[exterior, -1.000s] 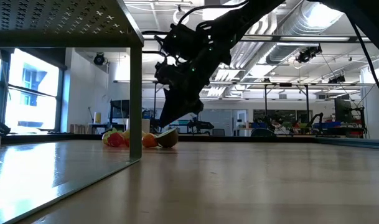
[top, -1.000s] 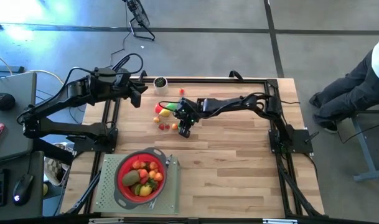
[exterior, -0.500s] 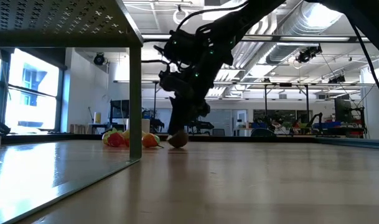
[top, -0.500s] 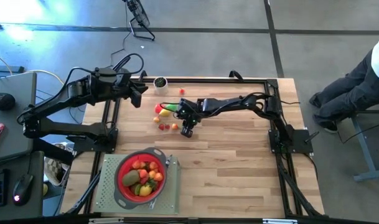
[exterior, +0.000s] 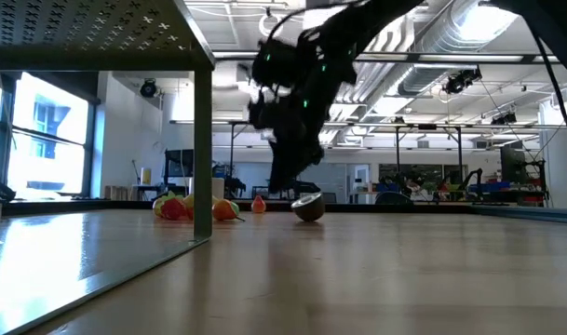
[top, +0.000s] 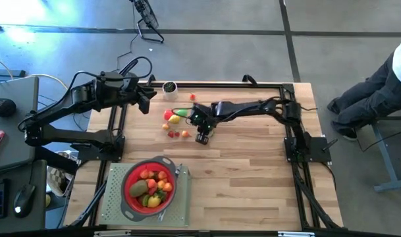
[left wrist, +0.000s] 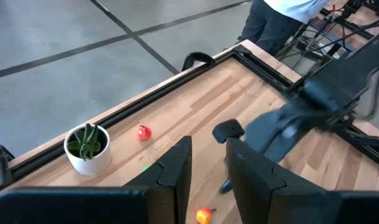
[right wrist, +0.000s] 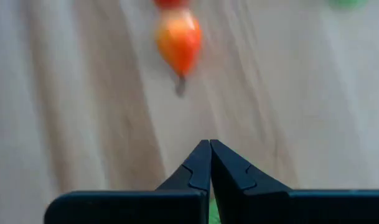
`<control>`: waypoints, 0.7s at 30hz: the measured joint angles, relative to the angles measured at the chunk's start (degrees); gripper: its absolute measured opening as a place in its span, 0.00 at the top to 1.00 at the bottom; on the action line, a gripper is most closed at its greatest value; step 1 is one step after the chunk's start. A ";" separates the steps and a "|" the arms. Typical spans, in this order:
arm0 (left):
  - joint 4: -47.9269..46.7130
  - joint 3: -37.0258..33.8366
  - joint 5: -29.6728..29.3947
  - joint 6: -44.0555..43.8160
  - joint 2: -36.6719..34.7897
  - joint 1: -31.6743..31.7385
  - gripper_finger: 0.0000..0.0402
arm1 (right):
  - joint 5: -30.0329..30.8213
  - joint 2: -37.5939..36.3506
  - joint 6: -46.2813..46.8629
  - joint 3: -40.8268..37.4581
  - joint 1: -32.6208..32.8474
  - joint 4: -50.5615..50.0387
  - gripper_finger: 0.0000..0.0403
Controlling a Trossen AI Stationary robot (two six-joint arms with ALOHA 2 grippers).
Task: Pick & Place Fruit
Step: Put the half kiwi into the red strainer bowl on the shelf
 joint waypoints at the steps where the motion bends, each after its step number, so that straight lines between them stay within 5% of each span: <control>1: -0.06 0.00 0.00 -0.02 0.00 0.00 0.76 | -0.35 -1.51 -0.68 0.00 0.01 0.21 1.00; 10: -0.13 0.00 0.04 -0.13 0.00 -0.02 0.76 | 0.09 -13.81 -9.23 0.16 -1.75 -3.16 1.00; 21: -1.02 0.00 0.05 0.04 0.00 -0.02 0.76 | -14.83 -17.05 -24.46 0.15 -6.67 -14.87 1.00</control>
